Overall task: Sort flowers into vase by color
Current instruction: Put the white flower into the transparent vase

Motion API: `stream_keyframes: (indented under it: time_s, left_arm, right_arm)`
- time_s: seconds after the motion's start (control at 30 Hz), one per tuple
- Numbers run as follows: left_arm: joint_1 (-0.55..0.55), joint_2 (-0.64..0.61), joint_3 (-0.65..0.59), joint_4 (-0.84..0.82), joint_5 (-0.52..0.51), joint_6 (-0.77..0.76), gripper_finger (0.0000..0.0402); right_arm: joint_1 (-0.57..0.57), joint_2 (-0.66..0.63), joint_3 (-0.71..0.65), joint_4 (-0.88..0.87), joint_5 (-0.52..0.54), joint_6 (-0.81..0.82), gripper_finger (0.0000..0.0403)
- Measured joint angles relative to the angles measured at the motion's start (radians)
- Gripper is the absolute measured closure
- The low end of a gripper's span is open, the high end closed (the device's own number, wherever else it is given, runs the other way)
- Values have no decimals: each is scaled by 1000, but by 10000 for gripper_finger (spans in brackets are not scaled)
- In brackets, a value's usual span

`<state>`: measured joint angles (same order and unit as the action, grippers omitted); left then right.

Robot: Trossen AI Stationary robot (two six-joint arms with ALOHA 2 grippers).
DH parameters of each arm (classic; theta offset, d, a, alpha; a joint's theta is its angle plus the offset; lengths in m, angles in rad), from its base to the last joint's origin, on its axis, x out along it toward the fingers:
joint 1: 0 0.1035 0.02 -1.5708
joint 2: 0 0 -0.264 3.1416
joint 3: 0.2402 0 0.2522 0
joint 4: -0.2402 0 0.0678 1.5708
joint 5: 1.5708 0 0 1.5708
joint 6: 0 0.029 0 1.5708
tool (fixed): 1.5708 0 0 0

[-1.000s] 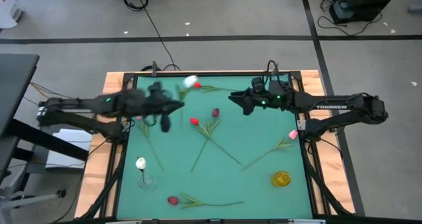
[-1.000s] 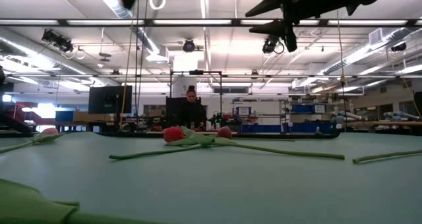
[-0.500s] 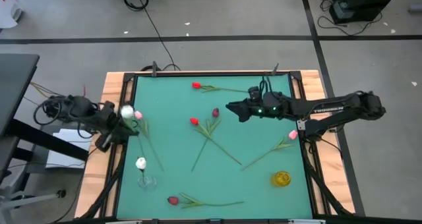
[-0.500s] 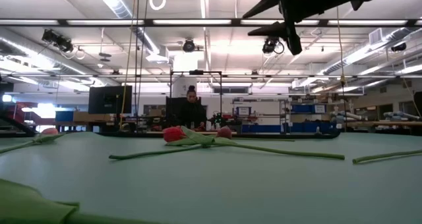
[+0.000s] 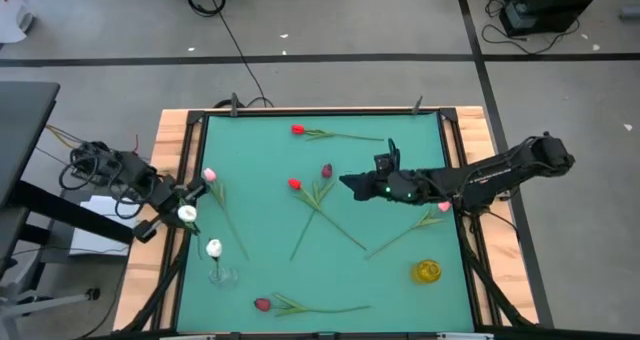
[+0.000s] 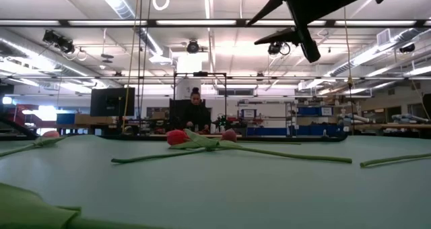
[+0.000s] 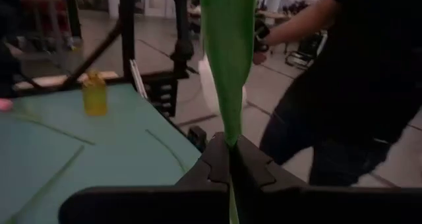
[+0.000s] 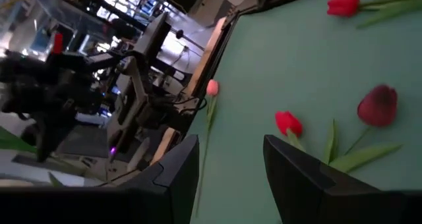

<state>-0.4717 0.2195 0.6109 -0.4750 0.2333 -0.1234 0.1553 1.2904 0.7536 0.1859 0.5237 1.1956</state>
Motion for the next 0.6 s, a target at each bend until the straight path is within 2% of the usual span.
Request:
stream_keyframes:
  time_s: [0.13,0.3,0.6]
  left_arm:
    - [-8,0,-72,152,58,4,400]
    - [-56,1,-183,398,80,-16,400]
    - [-95,1,-211,396,3,73,400]
  right_arm:
    - [30,1,0,0,37,45,226]
    - [32,1,0,-1,39,87,226]
    - [32,1,0,9,52,92,226]
